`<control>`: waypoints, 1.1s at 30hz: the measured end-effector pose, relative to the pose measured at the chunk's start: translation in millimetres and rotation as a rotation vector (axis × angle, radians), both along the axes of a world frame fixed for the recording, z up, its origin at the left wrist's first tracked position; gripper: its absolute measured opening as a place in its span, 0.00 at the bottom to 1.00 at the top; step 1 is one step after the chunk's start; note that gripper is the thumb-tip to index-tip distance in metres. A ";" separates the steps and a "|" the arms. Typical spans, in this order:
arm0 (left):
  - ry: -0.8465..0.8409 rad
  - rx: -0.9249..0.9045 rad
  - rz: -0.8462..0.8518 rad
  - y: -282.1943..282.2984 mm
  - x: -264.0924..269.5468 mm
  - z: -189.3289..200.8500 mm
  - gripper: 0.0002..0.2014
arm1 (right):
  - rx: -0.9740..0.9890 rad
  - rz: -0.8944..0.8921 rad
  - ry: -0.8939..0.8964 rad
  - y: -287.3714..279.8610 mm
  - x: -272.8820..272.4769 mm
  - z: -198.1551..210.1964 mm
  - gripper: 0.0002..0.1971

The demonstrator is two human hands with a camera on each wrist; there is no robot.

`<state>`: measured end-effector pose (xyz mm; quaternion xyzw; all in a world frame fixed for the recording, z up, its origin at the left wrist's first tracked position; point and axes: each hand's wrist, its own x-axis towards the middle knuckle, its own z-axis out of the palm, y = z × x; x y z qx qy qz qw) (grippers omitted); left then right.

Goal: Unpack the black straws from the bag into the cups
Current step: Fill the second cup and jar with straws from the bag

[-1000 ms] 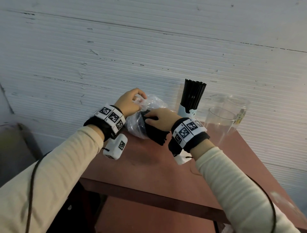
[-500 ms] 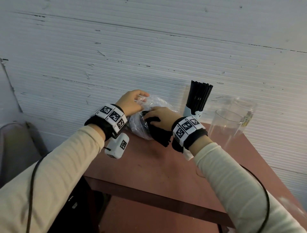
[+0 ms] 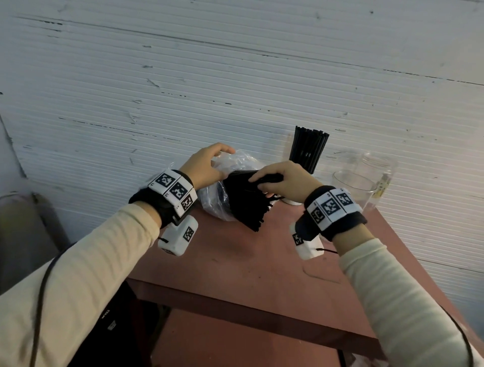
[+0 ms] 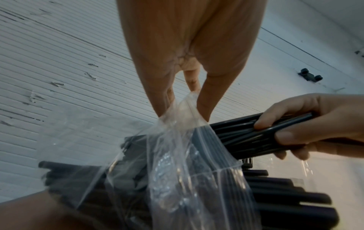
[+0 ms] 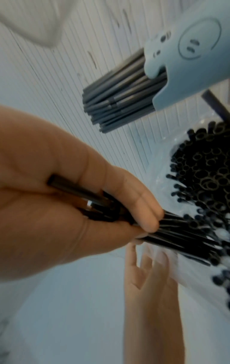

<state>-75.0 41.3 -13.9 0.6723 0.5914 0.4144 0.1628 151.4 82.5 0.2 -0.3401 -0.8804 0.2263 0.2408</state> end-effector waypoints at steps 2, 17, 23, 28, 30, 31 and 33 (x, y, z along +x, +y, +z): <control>0.063 0.017 0.037 0.2 2.7 -1.8 0.27 | -0.040 -0.002 0.026 1.5 15.5 1.3 0.12; 0.503 0.033 -0.193 8.8 94.9 0.2 0.13 | -0.063 0.010 0.057 -32.7 62.8 14.8 0.13; 0.365 0.052 -0.201 10.1 106.3 7.6 0.08 | -0.011 -0.002 0.138 -51.9 86.2 30.7 0.20; 0.083 0.136 -0.285 2.9 121.0 26.0 0.05 | 0.170 -0.118 0.453 -72.2 100.5 55.4 0.23; 0.003 0.142 -0.330 -2.4 133.6 34.5 0.05 | 0.261 -0.155 0.593 -77.3 99.2 67.4 0.22; -0.047 0.138 -0.361 -4.1 140.6 37.1 0.07 | 0.322 -0.168 0.656 -79.2 99.3 74.2 0.22; -0.159 0.121 -0.412 -6.9 152.1 37.8 0.13 | 0.406 -0.172 0.709 -80.4 98.3 86.1 0.20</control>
